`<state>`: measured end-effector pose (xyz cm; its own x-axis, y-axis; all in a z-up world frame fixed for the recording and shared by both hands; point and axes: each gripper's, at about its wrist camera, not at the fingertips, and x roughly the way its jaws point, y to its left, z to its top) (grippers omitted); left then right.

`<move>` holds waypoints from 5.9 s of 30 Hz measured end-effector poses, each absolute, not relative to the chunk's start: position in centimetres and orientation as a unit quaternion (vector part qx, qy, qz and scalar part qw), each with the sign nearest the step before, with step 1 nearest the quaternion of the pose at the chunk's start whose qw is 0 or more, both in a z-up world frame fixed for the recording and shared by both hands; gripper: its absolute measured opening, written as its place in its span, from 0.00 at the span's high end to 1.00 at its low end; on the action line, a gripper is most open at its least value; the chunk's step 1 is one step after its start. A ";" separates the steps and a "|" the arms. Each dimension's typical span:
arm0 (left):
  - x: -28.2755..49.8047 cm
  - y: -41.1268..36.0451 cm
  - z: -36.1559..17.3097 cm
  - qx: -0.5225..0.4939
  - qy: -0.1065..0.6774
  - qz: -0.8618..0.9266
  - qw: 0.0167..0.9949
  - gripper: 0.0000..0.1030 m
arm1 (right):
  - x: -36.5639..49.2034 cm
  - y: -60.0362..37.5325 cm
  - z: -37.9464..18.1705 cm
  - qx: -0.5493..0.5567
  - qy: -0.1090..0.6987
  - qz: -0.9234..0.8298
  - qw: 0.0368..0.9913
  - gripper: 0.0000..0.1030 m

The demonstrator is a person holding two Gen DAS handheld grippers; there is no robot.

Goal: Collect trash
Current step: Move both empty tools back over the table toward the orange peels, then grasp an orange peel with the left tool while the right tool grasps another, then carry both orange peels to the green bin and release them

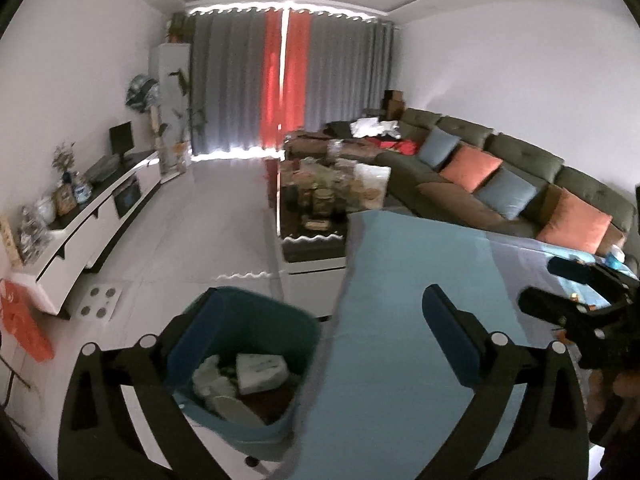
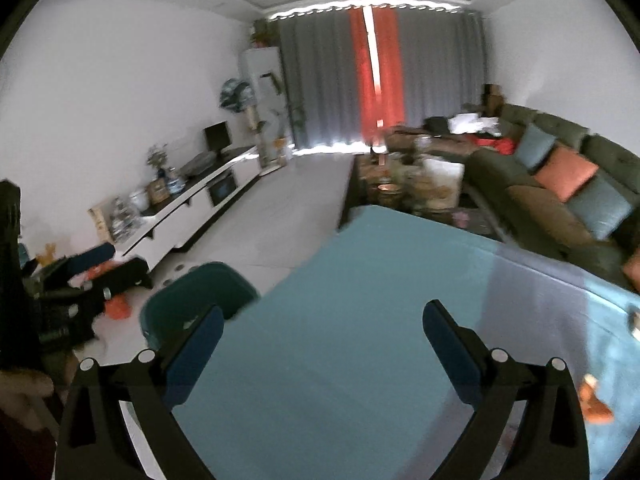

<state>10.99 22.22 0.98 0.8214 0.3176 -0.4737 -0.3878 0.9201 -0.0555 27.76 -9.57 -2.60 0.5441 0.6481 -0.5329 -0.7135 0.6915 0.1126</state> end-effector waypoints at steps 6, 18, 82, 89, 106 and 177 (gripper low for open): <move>12.5 16.5 1.7 -0.061 0.214 0.142 0.965 0.05 | 26.3 -15.8 -3.7 -0.056 0.260 0.325 0.907 0.06; 12.9 5.1 1.4 -0.032 0.186 0.038 0.981 0.05 | 23.5 -25.4 -4.7 -0.026 0.223 0.224 0.949 0.07; 33.5 -10.9 -11.4 0.079 0.421 -0.151 0.891 0.53 | 37.2 -34.2 -9.5 0.023 0.342 0.148 0.927 0.07; 32.2 -11.9 -10.9 0.104 0.409 -0.169 0.891 0.71 | 37.4 -32.9 -10.2 0.010 0.362 0.180 0.914 0.08; 29.9 -8.1 -9.2 0.045 0.389 -0.164 0.905 0.78 | 39.0 -30.3 -11.9 -0.010 0.420 0.221 0.880 0.71; 5.2 32.9 -1.1 -0.104 0.275 0.262 0.919 0.76 | 24.5 7.3 -2.2 -0.159 0.301 0.519 0.784 0.88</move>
